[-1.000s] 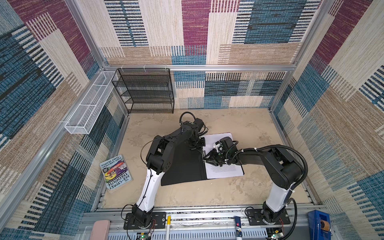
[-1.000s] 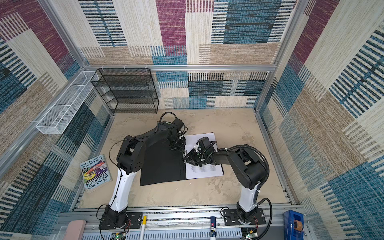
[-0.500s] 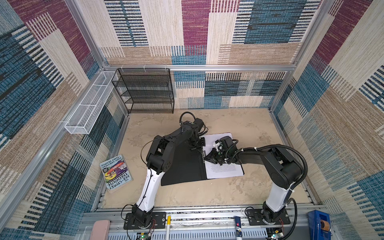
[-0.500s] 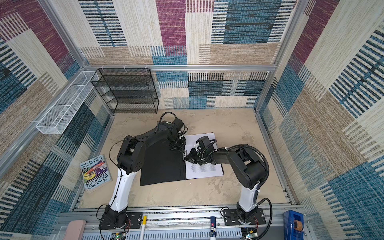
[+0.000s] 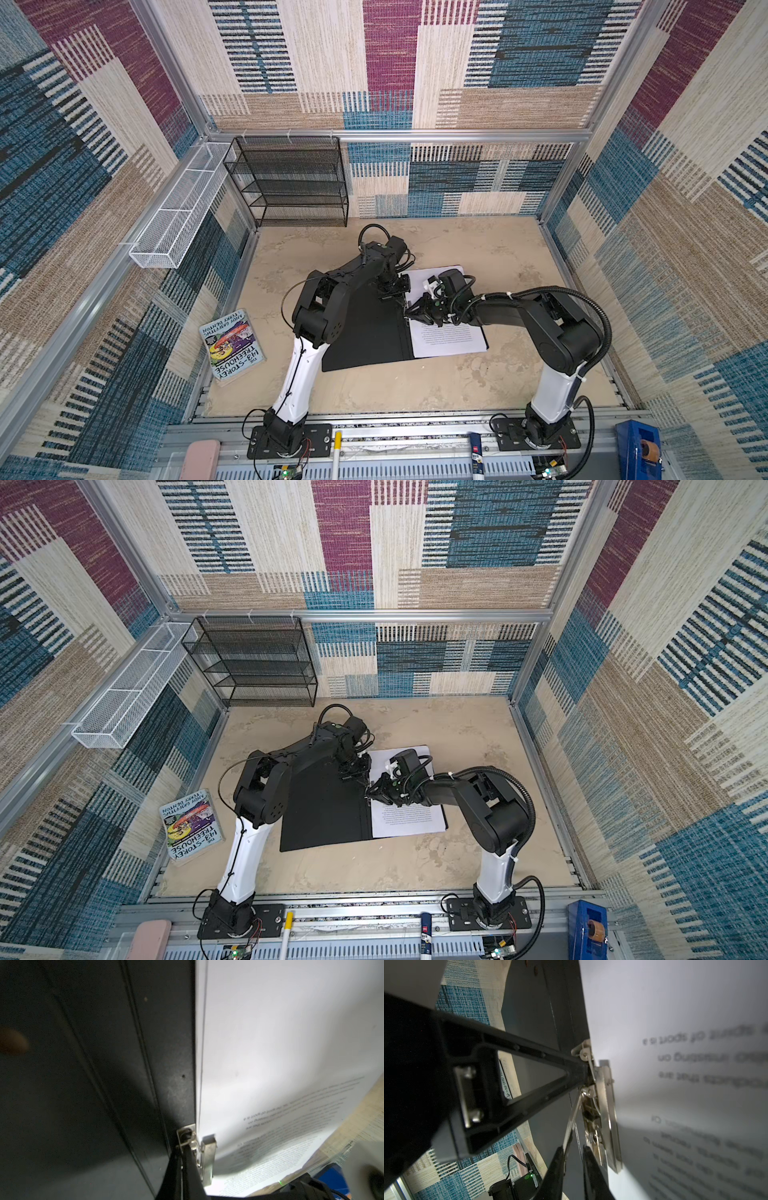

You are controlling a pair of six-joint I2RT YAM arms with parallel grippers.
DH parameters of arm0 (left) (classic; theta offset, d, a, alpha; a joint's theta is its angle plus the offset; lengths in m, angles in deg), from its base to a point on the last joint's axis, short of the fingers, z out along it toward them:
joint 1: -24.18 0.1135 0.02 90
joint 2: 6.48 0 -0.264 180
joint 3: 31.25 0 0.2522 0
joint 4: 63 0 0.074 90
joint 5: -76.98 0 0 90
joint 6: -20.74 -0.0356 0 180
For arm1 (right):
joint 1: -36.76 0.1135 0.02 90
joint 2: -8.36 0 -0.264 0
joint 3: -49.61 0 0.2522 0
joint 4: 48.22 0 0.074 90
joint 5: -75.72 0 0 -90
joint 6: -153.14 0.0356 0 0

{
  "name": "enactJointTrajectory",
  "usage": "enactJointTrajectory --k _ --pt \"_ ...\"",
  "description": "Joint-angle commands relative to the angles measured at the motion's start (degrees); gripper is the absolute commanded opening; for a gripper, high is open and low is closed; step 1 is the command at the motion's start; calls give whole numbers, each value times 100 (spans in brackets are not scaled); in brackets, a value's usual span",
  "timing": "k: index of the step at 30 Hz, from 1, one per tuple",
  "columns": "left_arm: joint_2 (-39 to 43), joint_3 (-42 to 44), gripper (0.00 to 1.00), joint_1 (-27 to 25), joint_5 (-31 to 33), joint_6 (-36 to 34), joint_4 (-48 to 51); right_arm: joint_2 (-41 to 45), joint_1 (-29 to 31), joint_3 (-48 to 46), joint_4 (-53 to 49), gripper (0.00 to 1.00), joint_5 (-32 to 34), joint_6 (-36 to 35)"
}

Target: Put the files into the folder

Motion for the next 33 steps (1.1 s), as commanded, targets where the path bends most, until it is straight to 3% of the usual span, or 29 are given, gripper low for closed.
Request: enactJointTrajectory --k 1,33 --pt "-234 132 0 -14 684 -76 272 -65 44 67 -370 19 -3 -130" --pt "-384 168 0 11 684 -23 268 146 162 -173 -317 18 -152 -121"
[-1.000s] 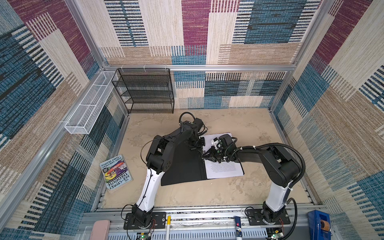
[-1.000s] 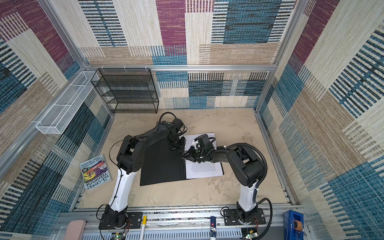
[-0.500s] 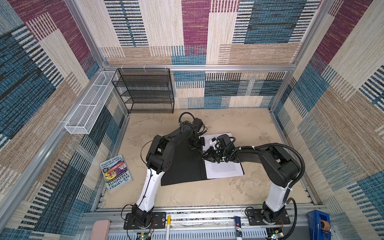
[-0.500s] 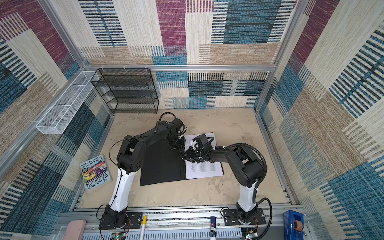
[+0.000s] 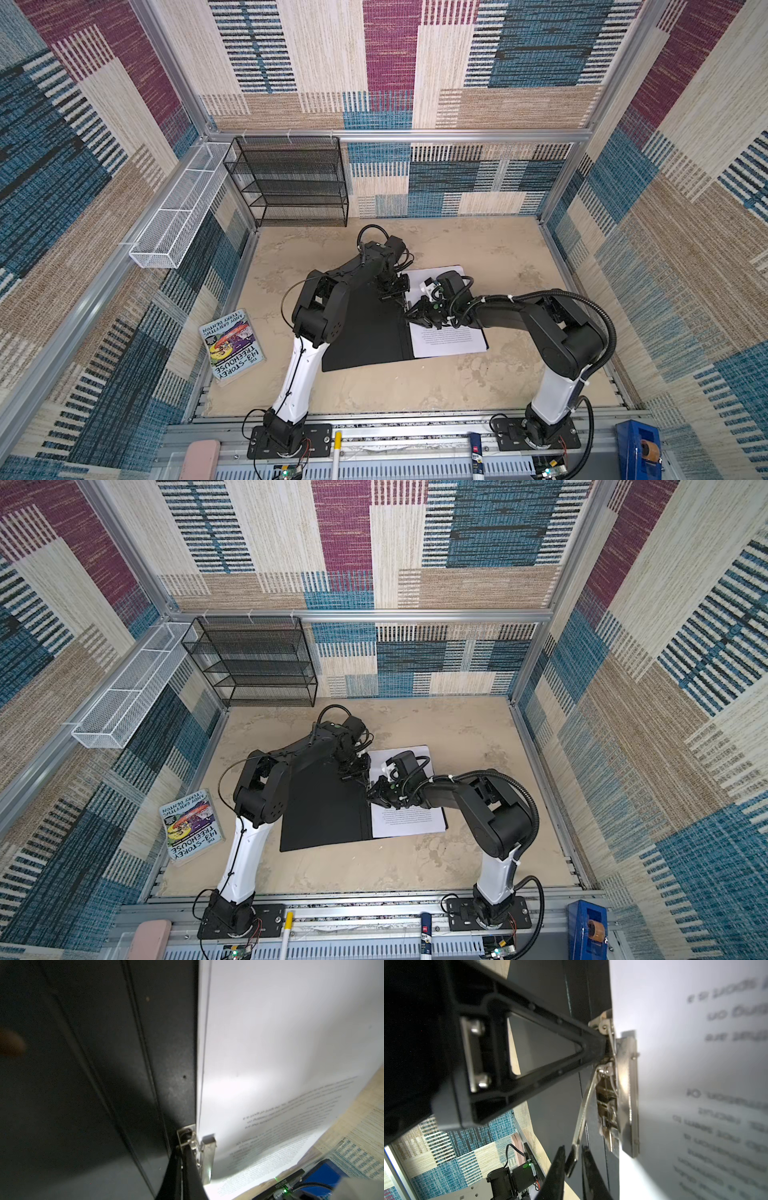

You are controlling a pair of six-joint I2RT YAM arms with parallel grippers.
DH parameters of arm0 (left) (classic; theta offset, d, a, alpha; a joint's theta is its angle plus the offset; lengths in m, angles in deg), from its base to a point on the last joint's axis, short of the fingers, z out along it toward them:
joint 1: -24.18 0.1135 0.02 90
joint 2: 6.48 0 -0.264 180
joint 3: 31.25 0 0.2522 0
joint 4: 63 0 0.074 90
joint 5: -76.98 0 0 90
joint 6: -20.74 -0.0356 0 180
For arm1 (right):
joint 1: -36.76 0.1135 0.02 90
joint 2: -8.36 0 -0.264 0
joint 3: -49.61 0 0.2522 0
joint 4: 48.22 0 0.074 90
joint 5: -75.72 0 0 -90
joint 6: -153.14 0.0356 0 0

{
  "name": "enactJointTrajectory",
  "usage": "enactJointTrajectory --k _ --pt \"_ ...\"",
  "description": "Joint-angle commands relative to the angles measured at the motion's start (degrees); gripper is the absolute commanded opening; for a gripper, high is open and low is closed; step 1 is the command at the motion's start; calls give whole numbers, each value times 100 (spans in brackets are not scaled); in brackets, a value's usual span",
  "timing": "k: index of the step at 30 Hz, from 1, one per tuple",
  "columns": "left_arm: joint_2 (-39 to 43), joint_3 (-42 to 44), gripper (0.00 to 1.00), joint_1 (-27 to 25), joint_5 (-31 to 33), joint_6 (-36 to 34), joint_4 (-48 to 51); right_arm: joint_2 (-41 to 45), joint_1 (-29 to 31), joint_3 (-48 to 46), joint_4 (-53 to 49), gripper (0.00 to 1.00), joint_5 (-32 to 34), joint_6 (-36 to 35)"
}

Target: Put the files into the folder

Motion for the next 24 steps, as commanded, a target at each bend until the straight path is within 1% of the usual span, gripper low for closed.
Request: enactJointTrajectory --k 1,4,7,8,15,24 --pt "-338 164 0 -31 818 -24 276 -39 7 -41 -242 17 -22 21" --pt "-348 165 0 -24 823 -27 268 -62 7 -74 -218 14 -8 39" --pt "-352 156 0 -20 827 -36 272 -93 7 -100 -236 2 37 48" --pt "-349 165 0 -20 823 -36 273 -94 7 -118 -254 0 69 48" --pt "-368 169 0 -2 858 4 272 -157 9 -302 -425 0 396 39" --pt "-397 172 0 44 845 22 267 -285 7 -398 -661 0 914 231"
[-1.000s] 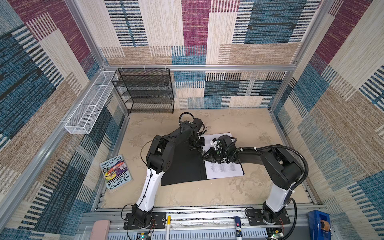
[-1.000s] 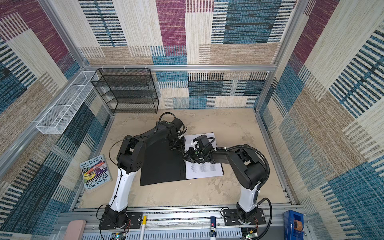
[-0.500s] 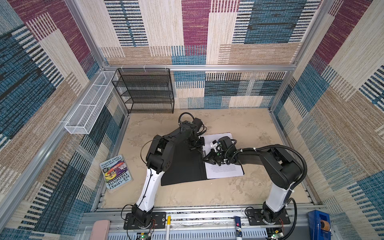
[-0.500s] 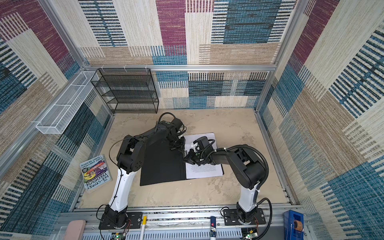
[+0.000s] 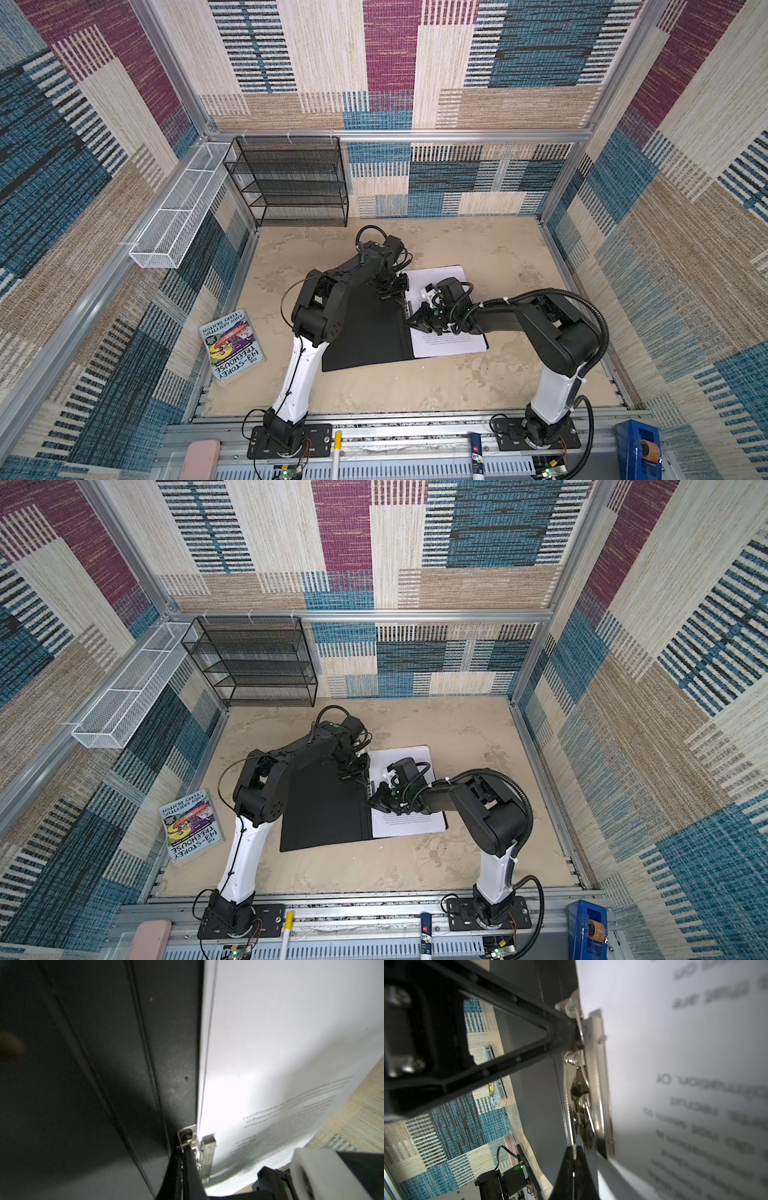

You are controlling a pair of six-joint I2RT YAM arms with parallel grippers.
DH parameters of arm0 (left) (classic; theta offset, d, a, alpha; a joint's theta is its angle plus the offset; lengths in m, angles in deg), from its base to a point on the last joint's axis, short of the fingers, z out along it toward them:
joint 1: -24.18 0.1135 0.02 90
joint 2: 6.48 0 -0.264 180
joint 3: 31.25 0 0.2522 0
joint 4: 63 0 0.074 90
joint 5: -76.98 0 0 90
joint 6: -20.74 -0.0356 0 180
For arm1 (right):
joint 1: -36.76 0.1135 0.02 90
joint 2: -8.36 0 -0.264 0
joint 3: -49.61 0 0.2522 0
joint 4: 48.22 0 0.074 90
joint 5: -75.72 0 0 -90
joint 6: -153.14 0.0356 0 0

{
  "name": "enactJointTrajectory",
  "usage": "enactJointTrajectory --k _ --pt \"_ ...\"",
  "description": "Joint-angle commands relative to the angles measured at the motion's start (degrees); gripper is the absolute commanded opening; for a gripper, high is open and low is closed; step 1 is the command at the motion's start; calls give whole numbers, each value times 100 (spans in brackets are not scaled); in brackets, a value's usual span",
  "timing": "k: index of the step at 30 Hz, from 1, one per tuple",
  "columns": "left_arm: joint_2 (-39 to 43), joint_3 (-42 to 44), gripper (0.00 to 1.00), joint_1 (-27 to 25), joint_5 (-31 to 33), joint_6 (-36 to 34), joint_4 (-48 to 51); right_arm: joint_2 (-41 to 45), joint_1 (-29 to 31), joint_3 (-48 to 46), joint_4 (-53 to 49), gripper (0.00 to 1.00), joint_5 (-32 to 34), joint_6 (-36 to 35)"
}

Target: Put the files into the folder

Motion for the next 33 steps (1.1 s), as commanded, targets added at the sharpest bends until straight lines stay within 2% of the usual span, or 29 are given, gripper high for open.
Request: enactJointTrajectory --k 1,9,18,22,25,29,32,33 --pt "-360 173 0 -13 1004 -8 266 -110 -13 -84 -976 0 748 222" --pt "-380 201 0 -1 1004 23 272 -340 -13 -34 -1085 0 1057 273" --pt "-350 270 0 -1 960 67 257 -760 -22 40 -1116 0 1034 247" --pt "-351 283 0 -1 917 87 254 -789 -46 16 -1003 0 764 272" --pt "-330 296 0 5 915 84 249 -700 -81 10 -1014 6 675 281" --pt "-310 306 0 0 912 93 247 -712 -220 -148 -732 8 210 447" --pt "-277 346 0 -2 925 130 241 -765 -248 45 -1113 30 385 302" --pt "-261 387 0 5 919 150 214 -801 -262 121 -1180 33 406 257"
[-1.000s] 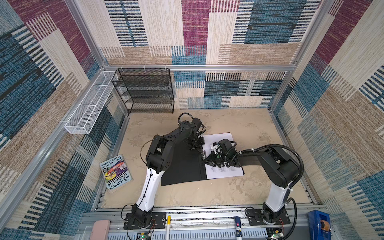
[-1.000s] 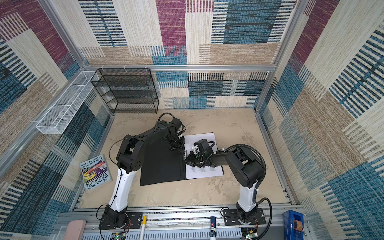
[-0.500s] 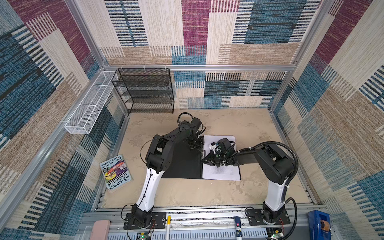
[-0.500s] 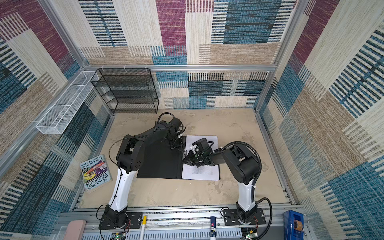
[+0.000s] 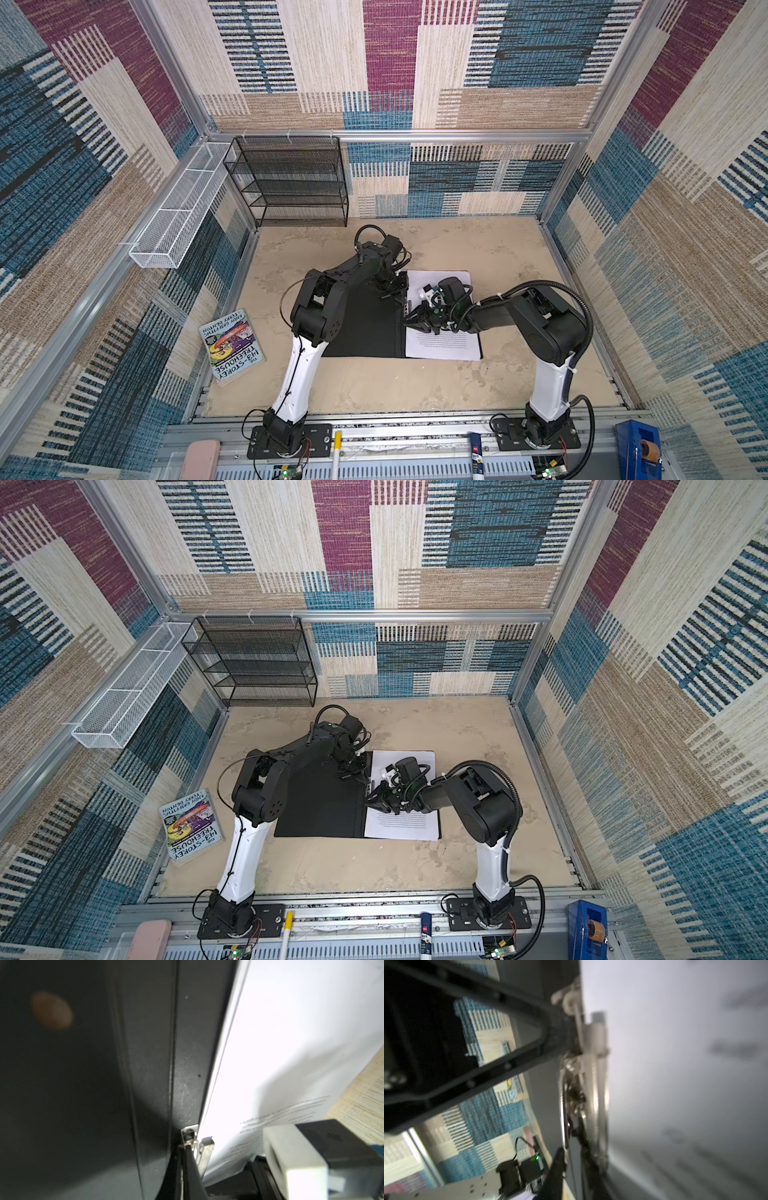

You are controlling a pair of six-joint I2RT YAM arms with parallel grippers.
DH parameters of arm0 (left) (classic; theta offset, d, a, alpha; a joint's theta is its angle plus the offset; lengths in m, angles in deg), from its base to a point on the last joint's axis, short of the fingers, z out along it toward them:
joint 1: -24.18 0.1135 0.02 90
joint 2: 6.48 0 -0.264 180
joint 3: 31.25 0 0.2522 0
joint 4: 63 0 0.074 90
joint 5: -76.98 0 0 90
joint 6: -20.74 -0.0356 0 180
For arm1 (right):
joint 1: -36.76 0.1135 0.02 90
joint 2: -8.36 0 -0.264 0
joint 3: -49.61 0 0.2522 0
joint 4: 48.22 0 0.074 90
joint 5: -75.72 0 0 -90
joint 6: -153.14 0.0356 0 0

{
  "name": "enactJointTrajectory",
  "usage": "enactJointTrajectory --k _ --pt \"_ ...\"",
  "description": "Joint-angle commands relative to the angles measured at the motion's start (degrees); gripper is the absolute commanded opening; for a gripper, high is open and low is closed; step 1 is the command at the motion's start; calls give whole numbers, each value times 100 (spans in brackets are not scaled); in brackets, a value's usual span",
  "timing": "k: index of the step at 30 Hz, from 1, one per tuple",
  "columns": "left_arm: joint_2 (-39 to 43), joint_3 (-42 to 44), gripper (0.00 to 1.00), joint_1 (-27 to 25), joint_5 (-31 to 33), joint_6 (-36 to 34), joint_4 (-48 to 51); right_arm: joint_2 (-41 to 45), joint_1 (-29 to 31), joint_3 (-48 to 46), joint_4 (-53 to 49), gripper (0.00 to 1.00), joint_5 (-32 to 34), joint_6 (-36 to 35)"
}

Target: Put the files into the folder

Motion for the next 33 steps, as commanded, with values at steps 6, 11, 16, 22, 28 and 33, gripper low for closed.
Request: enactJointTrajectory --k 6,11,16,22,28,33 --pt "-279 387 0 -49 885 222 323 -234 -33 350 -1945 33 1353 -220" --pt "-280 364 0 -45 893 220 325 -64 -40 428 -1964 33 1164 -280" --pt "-285 371 0 -50 900 230 330 217 -40 553 -2138 36 967 -396" --pt "-294 380 0 -28 911 238 331 473 -40 822 -2252 40 728 -407" --pt "-298 432 0 4 791 297 276 519 -37 936 -2273 45 566 -341" --pt "-275 466 0 43 745 327 244 705 -38 864 -2303 49 525 -283"
